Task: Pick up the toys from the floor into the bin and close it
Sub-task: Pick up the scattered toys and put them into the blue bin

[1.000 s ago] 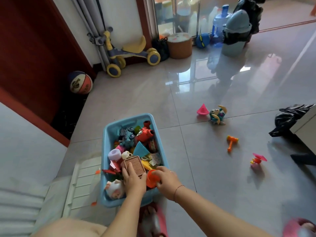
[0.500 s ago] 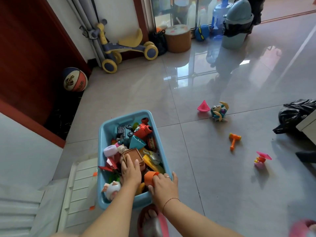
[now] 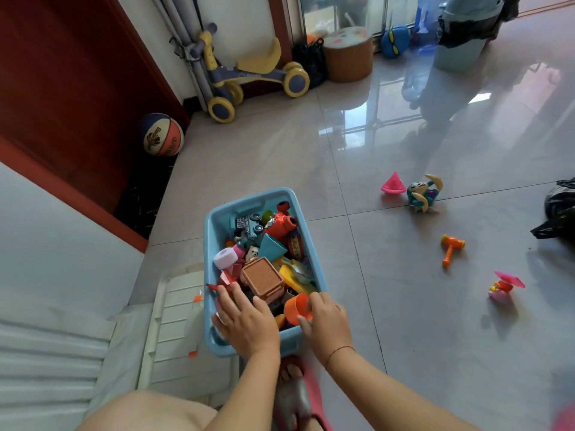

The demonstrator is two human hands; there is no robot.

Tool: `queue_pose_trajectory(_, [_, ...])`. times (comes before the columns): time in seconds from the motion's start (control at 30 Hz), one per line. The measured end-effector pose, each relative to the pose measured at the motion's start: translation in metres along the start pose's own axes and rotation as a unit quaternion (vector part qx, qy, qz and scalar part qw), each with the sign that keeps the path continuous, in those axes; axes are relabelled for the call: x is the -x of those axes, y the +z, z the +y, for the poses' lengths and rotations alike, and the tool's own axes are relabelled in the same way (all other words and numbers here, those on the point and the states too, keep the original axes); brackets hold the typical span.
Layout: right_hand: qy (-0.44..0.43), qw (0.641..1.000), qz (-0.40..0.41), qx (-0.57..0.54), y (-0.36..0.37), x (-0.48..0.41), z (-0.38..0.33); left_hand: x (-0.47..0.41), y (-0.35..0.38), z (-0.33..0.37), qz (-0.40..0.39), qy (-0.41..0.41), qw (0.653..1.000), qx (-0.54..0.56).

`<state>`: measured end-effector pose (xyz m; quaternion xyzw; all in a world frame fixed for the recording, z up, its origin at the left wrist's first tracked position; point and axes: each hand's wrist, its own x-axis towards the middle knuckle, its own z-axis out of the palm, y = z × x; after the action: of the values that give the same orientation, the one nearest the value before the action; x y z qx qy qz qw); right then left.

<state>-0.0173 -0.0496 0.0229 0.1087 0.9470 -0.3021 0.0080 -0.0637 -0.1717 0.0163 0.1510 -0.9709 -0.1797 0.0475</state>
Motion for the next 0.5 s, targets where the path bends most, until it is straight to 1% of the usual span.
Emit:
queue_pose_trajectory(0.03, [-0.028,0.999,0.022,0.011,0.002,0.007,0.004,-0.002,-0.001,-0.011,-0.008,-0.035,0.999,0.002])
queue_pose_trajectory(0.07, [-0.048,0.998,0.033,0.023,0.006,0.013,0.008,-0.004,0.0,-0.02,-0.041,-0.067,0.997,-0.005])
queue_pose_trajectory(0.1, [-0.065,0.997,0.023,0.043,0.009,0.019,0.011,-0.008,0.003,-0.028,-0.084,-0.085,0.993,-0.021])
queue_pose_trajectory(0.2, [-0.132,0.984,-0.051,0.106,0.012,0.029,0.019,-0.025,0.015,-0.036,-0.203,-0.075,0.975,-0.056])
queue_pose_trajectory(0.23, [-0.144,0.981,-0.068,0.11,0.012,0.03,0.022,-0.029,0.018,-0.035,-0.233,-0.07,0.968,-0.068])
queue_pose_trajectory(0.27, [-0.148,0.978,-0.082,0.118,0.014,0.031,0.025,-0.031,0.021,-0.034,-0.243,-0.064,0.964,-0.086])
queue_pose_trajectory(0.3, [-0.146,0.976,-0.098,0.127,0.015,0.031,0.027,-0.032,0.024,-0.034,-0.233,-0.059,0.965,-0.109])
queue_pose_trajectory(0.37, [-0.141,0.975,-0.113,0.132,0.017,0.03,0.029,-0.028,0.023,-0.034,-0.172,-0.041,0.974,-0.141])
queue_pose_trajectory(0.4, [-0.14,0.975,-0.12,0.125,0.017,0.028,0.029,-0.022,0.022,-0.033,-0.131,-0.037,0.983,-0.122])
queue_pose_trajectory(0.47, [-0.137,0.976,-0.12,0.118,0.017,0.027,0.03,-0.015,0.018,-0.026,-0.048,-0.028,0.997,-0.049])
queue_pose_trajectory(0.5, [-0.136,0.978,-0.109,0.114,0.018,0.027,0.03,-0.017,0.016,-0.021,-0.024,-0.017,0.999,-0.02])
